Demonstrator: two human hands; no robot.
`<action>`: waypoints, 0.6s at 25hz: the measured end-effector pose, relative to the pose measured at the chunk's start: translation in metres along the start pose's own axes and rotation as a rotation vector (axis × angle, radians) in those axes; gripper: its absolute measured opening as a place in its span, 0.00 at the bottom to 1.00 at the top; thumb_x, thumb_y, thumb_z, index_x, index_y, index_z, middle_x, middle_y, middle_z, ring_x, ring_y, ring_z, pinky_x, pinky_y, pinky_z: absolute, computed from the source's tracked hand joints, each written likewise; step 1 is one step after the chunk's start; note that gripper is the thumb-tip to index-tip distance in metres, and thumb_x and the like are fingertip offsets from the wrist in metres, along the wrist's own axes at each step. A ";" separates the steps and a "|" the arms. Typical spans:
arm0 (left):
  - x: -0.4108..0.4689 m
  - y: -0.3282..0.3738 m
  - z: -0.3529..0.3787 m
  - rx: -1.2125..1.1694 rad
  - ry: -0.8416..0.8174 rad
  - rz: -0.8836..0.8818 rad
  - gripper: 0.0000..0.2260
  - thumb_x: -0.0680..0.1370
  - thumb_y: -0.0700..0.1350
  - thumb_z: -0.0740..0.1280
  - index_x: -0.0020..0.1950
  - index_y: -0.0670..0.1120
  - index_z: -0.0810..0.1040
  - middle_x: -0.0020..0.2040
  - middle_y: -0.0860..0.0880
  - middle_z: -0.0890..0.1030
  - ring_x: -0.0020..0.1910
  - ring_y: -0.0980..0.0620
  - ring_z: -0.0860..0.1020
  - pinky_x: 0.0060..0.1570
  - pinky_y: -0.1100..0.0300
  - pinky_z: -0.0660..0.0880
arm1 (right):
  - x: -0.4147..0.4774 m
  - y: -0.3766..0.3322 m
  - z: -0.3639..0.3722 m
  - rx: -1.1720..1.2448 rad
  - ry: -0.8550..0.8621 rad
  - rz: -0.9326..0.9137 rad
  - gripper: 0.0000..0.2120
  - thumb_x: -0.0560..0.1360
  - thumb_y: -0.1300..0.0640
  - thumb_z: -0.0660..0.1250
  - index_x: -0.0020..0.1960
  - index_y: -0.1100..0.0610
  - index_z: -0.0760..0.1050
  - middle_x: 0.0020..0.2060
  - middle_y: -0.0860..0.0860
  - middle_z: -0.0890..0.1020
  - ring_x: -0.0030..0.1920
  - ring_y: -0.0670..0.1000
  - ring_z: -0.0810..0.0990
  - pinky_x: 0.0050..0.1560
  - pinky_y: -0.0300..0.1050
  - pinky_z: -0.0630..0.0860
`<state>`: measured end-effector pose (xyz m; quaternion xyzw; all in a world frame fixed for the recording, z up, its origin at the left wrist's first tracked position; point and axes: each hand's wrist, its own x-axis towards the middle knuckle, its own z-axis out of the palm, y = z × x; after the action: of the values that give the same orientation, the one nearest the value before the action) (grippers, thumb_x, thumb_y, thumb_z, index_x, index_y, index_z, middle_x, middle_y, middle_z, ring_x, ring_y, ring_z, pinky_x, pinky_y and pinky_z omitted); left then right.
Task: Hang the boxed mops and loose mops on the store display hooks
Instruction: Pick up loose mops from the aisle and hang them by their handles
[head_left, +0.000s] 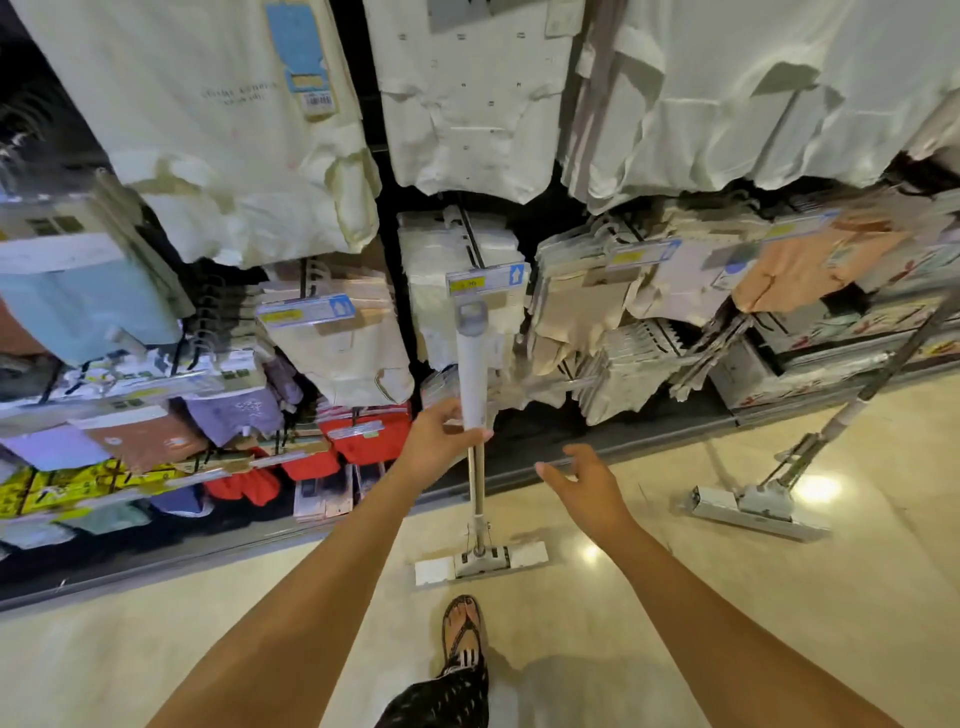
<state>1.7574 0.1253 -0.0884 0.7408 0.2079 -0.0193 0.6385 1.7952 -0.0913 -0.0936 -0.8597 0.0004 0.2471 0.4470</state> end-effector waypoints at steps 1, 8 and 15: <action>-0.013 -0.002 0.006 -0.007 -0.003 0.023 0.16 0.73 0.40 0.75 0.59 0.43 0.79 0.55 0.44 0.83 0.53 0.46 0.81 0.58 0.47 0.78 | -0.006 -0.007 -0.001 0.024 -0.007 -0.022 0.29 0.74 0.47 0.71 0.69 0.58 0.68 0.64 0.58 0.74 0.66 0.56 0.73 0.55 0.41 0.68; -0.067 -0.020 0.016 -0.006 -0.002 0.071 0.14 0.71 0.38 0.77 0.54 0.39 0.81 0.49 0.42 0.84 0.46 0.49 0.82 0.48 0.54 0.79 | -0.042 -0.081 -0.011 0.059 -0.239 -0.397 0.18 0.72 0.52 0.74 0.60 0.49 0.74 0.54 0.42 0.79 0.59 0.43 0.77 0.58 0.32 0.71; -0.067 -0.010 0.017 -0.124 0.020 0.095 0.10 0.73 0.35 0.74 0.53 0.37 0.82 0.48 0.39 0.84 0.45 0.42 0.82 0.54 0.40 0.78 | -0.052 -0.106 -0.003 0.013 -0.267 -0.447 0.09 0.78 0.56 0.67 0.58 0.54 0.75 0.47 0.42 0.80 0.49 0.37 0.79 0.49 0.30 0.74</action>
<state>1.6968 0.0906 -0.0812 0.7090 0.1797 0.0316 0.6811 1.7744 -0.0416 0.0111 -0.7953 -0.2470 0.2533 0.4923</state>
